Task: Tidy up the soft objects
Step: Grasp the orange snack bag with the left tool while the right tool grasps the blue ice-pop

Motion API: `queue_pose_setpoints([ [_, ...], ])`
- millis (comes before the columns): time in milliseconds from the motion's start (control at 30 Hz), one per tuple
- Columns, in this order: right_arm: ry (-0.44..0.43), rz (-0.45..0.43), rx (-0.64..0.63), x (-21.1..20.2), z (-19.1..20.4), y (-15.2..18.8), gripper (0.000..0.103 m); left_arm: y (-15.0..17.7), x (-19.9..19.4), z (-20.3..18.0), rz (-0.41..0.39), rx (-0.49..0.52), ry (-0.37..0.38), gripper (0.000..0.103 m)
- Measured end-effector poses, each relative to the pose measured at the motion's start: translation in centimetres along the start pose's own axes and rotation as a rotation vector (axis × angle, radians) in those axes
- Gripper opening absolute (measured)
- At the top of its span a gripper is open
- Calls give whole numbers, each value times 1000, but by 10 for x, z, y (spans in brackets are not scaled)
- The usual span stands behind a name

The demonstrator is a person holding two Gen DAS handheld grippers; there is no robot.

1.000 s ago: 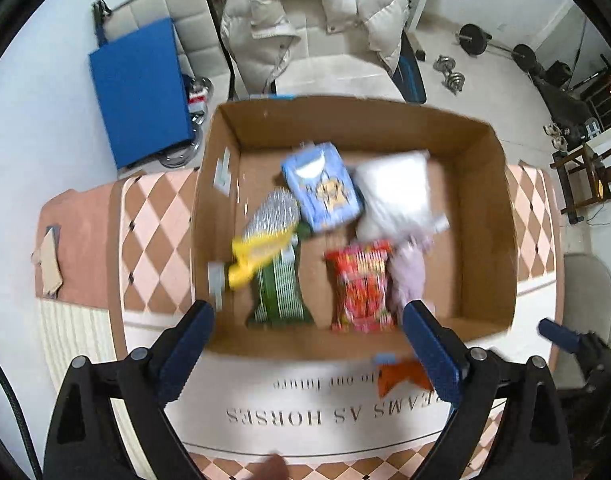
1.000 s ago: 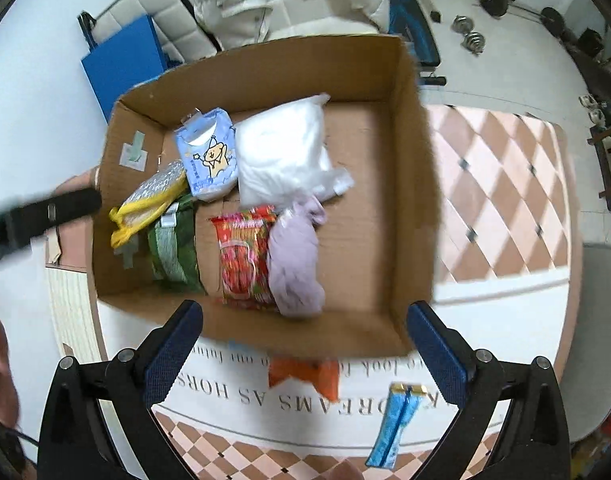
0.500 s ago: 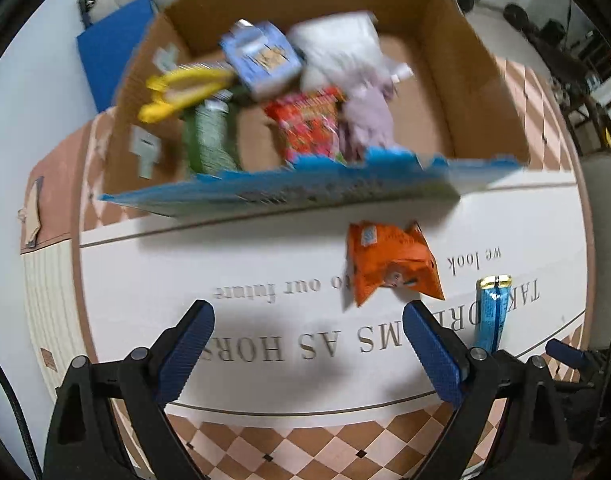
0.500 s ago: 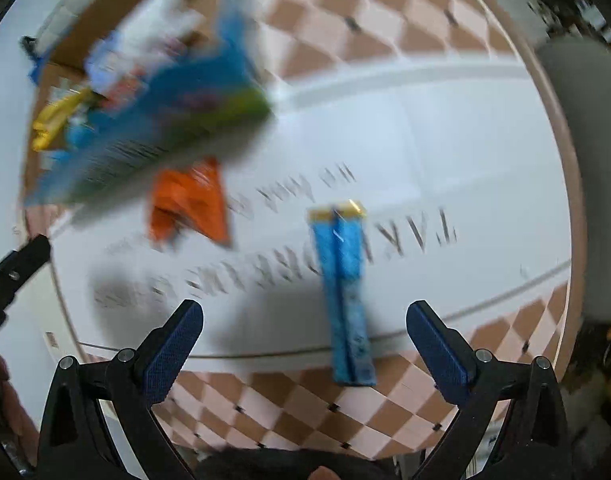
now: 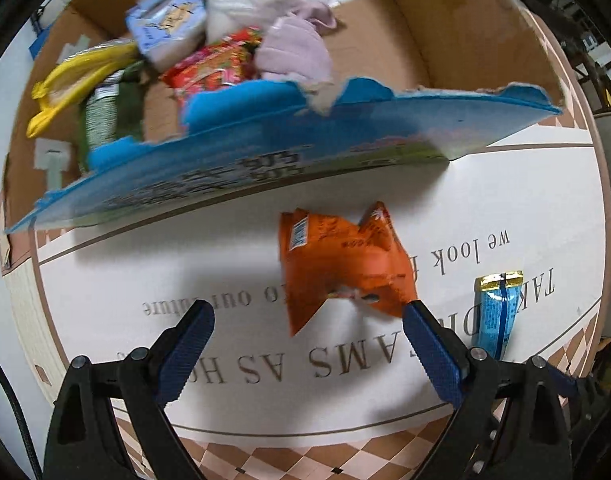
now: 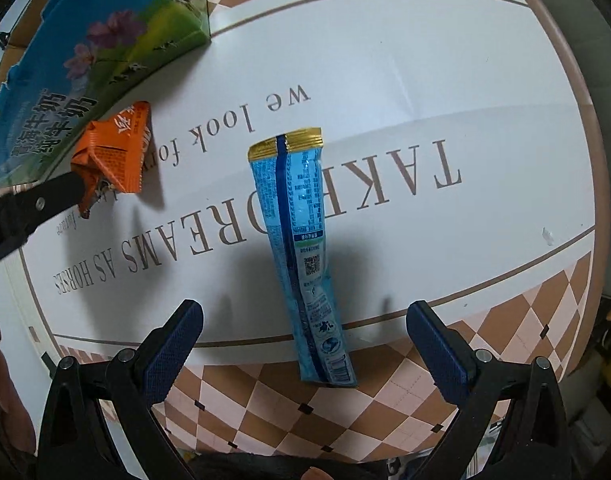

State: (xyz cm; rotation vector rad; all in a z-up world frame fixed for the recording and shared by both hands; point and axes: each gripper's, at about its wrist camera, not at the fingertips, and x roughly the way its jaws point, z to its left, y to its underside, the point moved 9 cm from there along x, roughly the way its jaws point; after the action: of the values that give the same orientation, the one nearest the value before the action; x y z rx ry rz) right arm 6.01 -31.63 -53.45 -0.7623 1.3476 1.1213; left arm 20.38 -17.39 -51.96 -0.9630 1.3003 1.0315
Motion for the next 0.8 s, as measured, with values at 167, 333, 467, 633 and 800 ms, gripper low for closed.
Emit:
queue_pose_setpoints([
  [167, 7, 13, 1, 5, 0, -1, 103, -11, 14, -9, 43, 18, 8, 97],
  [333, 2, 27, 13, 13, 3, -6, 101, -13, 24, -13, 71, 23, 28, 84],
  [467, 10, 45, 20, 21, 5, -6, 87, -5, 29, -12, 85, 34, 13, 65],
  [633, 57, 42, 19, 28, 5, -3, 39, 14, 28, -10, 76, 44, -7, 62],
  [800, 97, 13, -10, 26, 12, 2, 20, 46, 17, -4, 90, 42, 6, 62],
])
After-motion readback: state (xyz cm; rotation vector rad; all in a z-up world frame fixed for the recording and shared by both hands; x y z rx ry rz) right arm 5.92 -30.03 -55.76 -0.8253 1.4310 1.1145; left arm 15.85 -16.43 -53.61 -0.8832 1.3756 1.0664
